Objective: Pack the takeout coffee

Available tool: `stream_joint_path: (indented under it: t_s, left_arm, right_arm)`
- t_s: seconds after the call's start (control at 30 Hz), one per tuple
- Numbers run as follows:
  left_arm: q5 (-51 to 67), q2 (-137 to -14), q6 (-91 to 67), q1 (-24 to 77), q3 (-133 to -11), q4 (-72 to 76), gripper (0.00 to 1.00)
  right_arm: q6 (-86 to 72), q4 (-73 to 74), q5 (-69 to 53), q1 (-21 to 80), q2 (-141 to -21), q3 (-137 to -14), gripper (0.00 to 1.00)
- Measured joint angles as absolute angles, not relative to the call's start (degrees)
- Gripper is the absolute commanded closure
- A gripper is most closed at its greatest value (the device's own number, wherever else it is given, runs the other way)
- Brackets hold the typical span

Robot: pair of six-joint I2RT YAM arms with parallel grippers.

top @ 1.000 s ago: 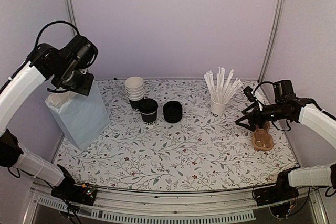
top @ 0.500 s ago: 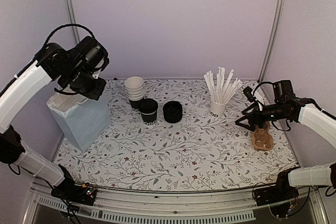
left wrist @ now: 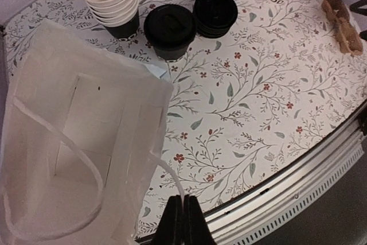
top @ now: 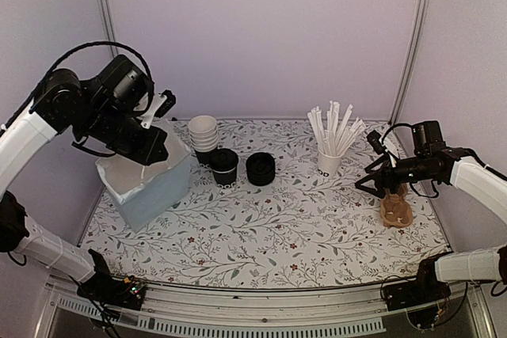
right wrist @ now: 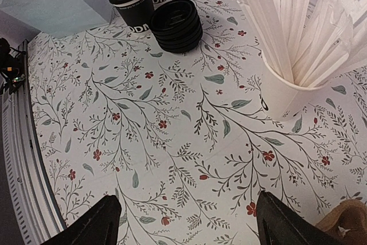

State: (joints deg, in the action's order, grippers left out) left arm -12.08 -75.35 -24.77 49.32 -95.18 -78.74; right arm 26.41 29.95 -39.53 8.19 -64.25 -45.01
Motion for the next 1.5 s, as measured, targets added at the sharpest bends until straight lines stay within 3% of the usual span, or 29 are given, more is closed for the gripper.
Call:
stream_joint_path:
  t_s: [0.47, 0.67, 0.93, 1.2, 1.27, 1.4, 1.5]
  left_arm:
    - [-0.5, -73.0, -30.8, 64.3, -93.7, -74.3, 0.99]
    - [3.0, -82.1, -26.2, 68.2, -96.5, -67.0, 0.97]
    - [5.7, -97.6, -16.7, 73.4, -110.8, -59.0, 0.99]
    - [7.1, -100.8, -9.4, 74.4, -114.6, -55.1, 1.00]
    - [7.3, -100.8, -7.7, 74.4, -114.6, -54.0, 0.95]
    - [7.9, -100.8, -4.9, 74.4, -114.6, -52.1, 0.67]
    - [7.3, -100.9, -4.0, 74.4, -115.0, -51.2, 0.52]
  right_arm:
    - [26.4, 30.0, -39.1, 8.2, -64.2, -45.0, 0.16]
    - [27.1, 30.3, -36.2, 8.2, -63.4, -45.0, 0.20]
    - [34.7, 34.7, -24.3, 8.1, -60.4, -44.1, 0.25]
    - [39.5, 38.2, -17.5, 0.7, -60.9, -43.4, 0.34]
    - [39.9, 38.3, -17.5, -3.0, -63.1, -44.0, 0.36]
    - [39.2, 37.9, -17.5, -10.3, -69.9, -48.2, 0.39]
    - [37.2, 36.6, -17.3, -14.5, -75.7, -52.4, 0.39]
